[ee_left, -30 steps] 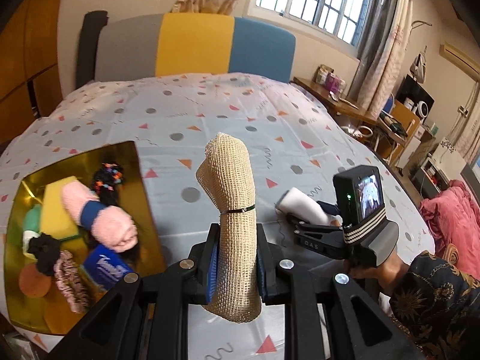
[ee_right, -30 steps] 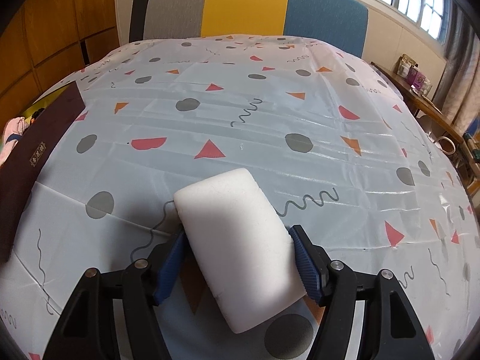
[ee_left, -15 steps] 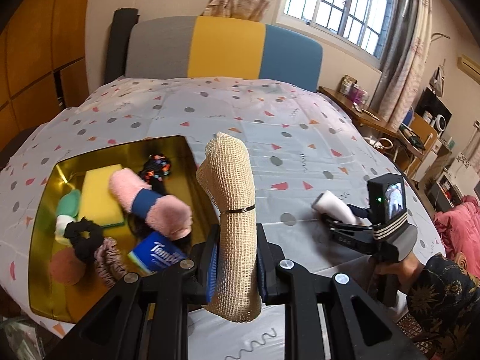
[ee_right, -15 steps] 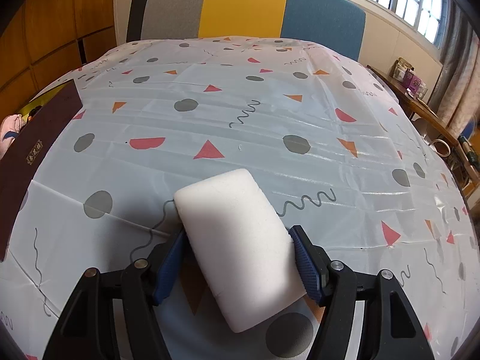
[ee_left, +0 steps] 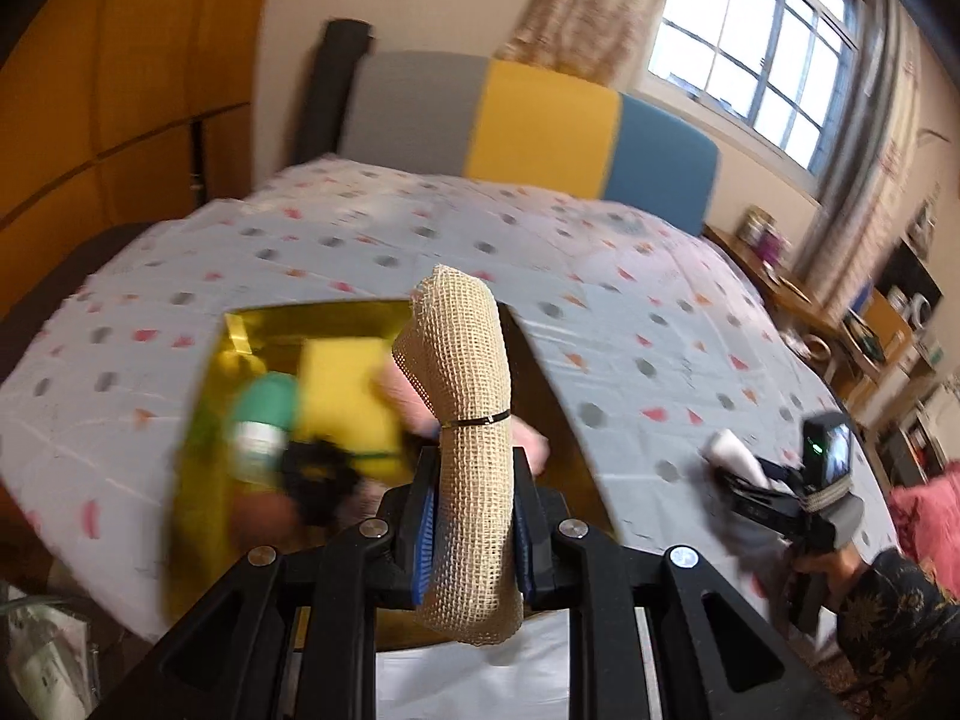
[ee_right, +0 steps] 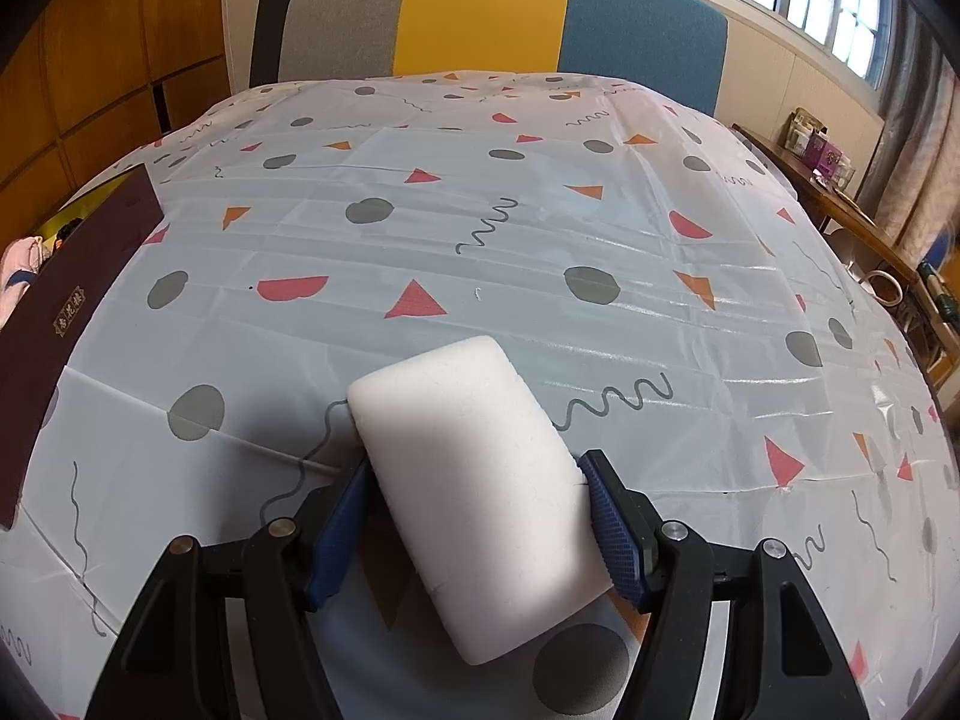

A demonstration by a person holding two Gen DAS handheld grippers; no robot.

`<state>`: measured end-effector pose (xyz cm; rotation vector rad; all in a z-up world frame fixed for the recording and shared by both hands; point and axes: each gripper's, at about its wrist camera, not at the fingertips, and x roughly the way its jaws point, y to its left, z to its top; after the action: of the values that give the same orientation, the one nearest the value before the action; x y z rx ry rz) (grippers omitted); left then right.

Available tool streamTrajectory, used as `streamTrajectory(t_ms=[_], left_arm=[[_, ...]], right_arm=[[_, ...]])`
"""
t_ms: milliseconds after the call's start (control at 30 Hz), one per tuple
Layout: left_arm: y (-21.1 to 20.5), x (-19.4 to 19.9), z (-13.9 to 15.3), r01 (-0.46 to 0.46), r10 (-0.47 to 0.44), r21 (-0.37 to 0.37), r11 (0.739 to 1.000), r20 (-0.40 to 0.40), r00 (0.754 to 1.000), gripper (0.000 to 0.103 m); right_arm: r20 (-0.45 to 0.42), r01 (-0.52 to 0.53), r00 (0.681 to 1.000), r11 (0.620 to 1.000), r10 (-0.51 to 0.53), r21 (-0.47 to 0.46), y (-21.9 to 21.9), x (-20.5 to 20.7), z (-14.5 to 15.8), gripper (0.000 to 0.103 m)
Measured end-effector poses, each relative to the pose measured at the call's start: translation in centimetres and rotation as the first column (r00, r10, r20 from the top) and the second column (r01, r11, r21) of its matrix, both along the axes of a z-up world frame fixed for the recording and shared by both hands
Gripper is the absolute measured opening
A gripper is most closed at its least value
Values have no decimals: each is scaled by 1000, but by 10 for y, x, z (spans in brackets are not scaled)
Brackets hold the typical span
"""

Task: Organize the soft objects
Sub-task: 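Lower the beige cloth into the tray with the left tool and release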

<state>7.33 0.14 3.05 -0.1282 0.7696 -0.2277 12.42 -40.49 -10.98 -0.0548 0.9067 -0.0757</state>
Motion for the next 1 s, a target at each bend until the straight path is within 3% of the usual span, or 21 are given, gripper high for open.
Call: streamTrajectory(t_ms=[233,367,667,833,1000], left_arm=[[87,-12,-11,-183,183,7,983,-37,982,20],[106,-19,-32,-226,224,-9,974,-104,969,20],[53,2,-54,-99,95,-17,995,-147,985,20],[36,24,-68,-68,58,-47,997,-195,979,20],[28,36,-87,-57,53,-9,998,-232,971,22]], right_arm=[[0,0,1000,1000,0,-2,0,0,0,69],[0,0,1000,1000,0,-5,1,0,0,69],[0,-1,1000,1000,1,-8,1,1,0,69],[1,-1,1000,1000,1,-7,0,1,0,69],[0,2,1000,1000,-2,-2,-1,1,0,69]])
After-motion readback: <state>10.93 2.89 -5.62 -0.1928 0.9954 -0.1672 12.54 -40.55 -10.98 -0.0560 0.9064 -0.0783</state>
